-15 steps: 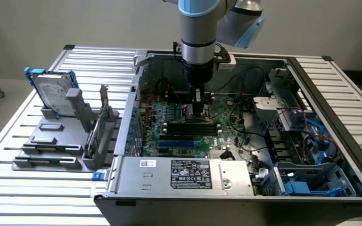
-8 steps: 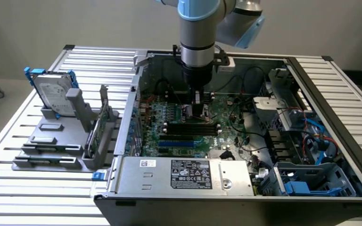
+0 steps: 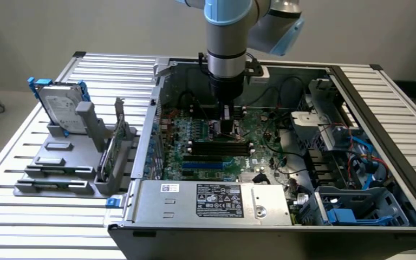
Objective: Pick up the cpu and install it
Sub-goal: 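Place the cpu into insertion slot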
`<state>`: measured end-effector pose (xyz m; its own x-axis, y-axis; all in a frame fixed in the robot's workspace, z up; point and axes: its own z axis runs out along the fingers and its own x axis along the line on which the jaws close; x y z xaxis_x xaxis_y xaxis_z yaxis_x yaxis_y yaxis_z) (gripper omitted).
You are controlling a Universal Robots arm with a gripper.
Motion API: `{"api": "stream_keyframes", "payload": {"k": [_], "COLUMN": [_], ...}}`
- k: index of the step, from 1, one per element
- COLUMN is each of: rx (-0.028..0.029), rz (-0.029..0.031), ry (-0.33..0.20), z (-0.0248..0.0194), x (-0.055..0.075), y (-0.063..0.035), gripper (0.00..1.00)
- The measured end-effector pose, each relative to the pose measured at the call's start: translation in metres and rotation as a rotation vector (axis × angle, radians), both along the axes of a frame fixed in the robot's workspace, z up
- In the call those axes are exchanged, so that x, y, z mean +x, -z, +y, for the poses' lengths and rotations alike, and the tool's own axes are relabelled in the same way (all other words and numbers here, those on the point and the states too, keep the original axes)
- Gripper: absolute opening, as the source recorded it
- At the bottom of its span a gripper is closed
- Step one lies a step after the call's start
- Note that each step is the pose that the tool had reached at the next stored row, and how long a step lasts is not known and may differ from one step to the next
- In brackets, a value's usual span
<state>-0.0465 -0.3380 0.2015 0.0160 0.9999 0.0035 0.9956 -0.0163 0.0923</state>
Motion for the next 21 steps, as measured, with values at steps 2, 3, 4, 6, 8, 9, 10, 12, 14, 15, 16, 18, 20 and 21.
{"api": "stream_keyframes", "payload": {"k": [2,3,4,6,8,9,10,12,14,15,16,18,20,21], "rx": [0.0001,-0.0001,0.0,0.0,-0.0001,-0.0001,-0.0002,-0.0001,-0.0004,-0.0004,-0.0002,0.0,0.0,-0.0001], "rz": [-0.0001,0.0,0.0,0.0,0.0,0.0,0.0001,0.0,0.0002,0.0002,0.0001,-0.0001,0.0,0.0], "ry": [0.0,0.0,0.0,0.0,0.0,0.0,0.0,0.0,0.0,0.0,0.0,0.0,0.0,0.0], "z": [0.0004,0.0004,0.0004,0.0005,0.0006,0.0006,0.0007,0.0008,0.0011,0.0012,0.0013,0.0017,0.0021,0.0022], "x": [0.0001,0.0,0.0,0.0,0.0,0.0,0.0,0.0,0.0,0.0,0.0,0.0,0.0,0.0], "y": [0.0008,0.0012,0.0016,0.0027,0.0037,0.0041,0.0044,0.005,0.0054,0.0056,0.0057,0.0061,0.0063,0.0064], "gripper": [0.55,0.55,0.55,0.55,0.55,0.55,0.55,0.55,0.55,0.55,0.55,0.55,0.55,0.55]}}
